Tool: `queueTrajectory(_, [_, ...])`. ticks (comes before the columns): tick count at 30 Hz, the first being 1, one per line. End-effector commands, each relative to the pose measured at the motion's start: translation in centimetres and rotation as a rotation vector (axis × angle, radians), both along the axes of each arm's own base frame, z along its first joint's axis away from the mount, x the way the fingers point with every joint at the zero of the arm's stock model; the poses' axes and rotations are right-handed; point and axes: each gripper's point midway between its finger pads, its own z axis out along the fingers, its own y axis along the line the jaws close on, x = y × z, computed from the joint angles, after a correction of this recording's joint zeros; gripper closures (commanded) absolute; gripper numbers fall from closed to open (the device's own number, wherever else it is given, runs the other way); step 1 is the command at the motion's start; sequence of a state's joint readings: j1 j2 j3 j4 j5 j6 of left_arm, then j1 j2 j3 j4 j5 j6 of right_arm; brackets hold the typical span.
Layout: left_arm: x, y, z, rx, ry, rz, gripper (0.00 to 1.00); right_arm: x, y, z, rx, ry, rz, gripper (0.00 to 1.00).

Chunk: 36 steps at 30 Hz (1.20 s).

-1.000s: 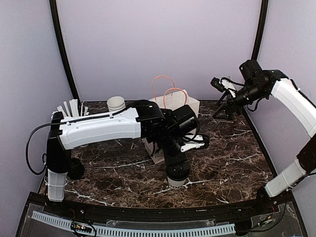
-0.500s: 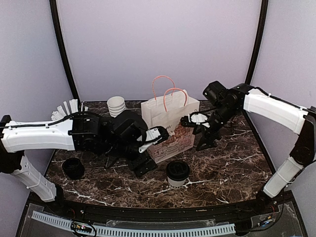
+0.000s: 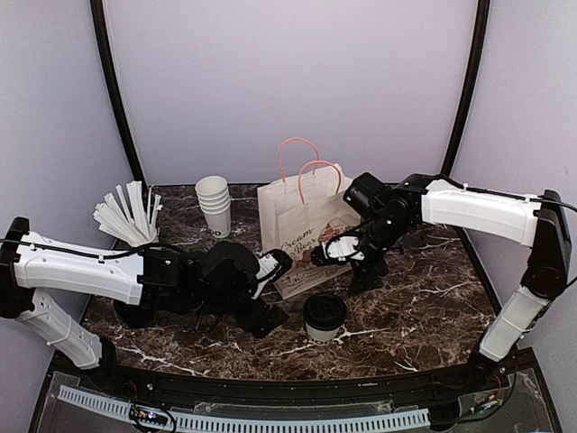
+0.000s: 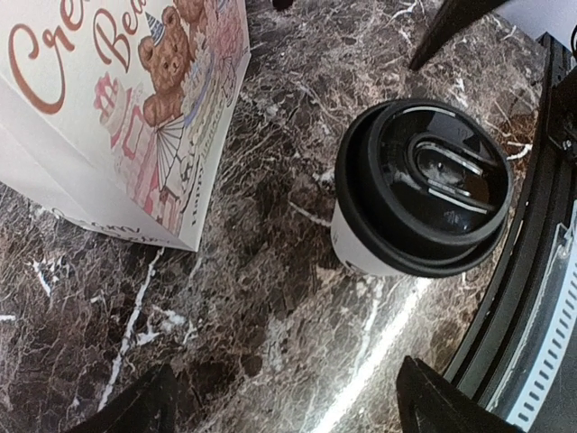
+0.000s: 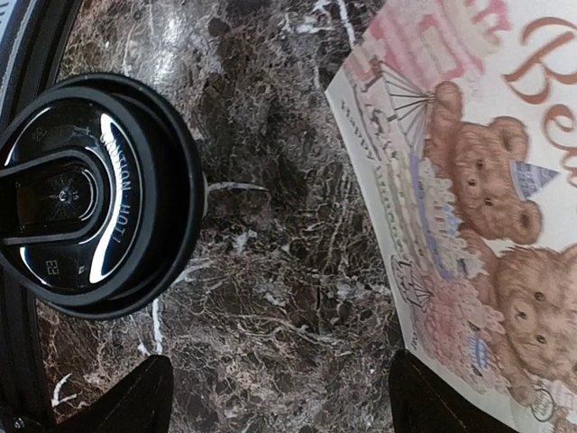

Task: Pack the takeout coffee

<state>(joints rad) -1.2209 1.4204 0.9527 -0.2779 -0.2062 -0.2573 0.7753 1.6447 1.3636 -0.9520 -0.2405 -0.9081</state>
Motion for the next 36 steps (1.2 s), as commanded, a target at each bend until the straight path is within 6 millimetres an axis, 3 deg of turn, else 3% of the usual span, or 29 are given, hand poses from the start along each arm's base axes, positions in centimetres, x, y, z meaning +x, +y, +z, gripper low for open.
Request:
queueTrajectory(1, [0.7,-1.4,0.2,-0.089,0.01,0.029,0.14,-1.4,0.4,-1.6,-0.022,-0.014,0.031,0.17])
queueTrajectory(12, [1.8,-2.3,-1.5,-0.107,0.034,0.041,0.15,-4.8,1.2,-2.5,-0.039,-0.002,0.089,0.18])
queueTrajectory(20, [2.9,-2.8,-2.2,-0.12,0.05,0.054,0.16,-5.8,0.7,-3.1,-0.075,-0.009,0.094,0.19])
queueTrajectory(36, [5.7,-5.1,-1.6,-0.139,0.018,0.045,0.17,-10.3,0.1,-3.3,-0.11,0.054,0.153,0.2])
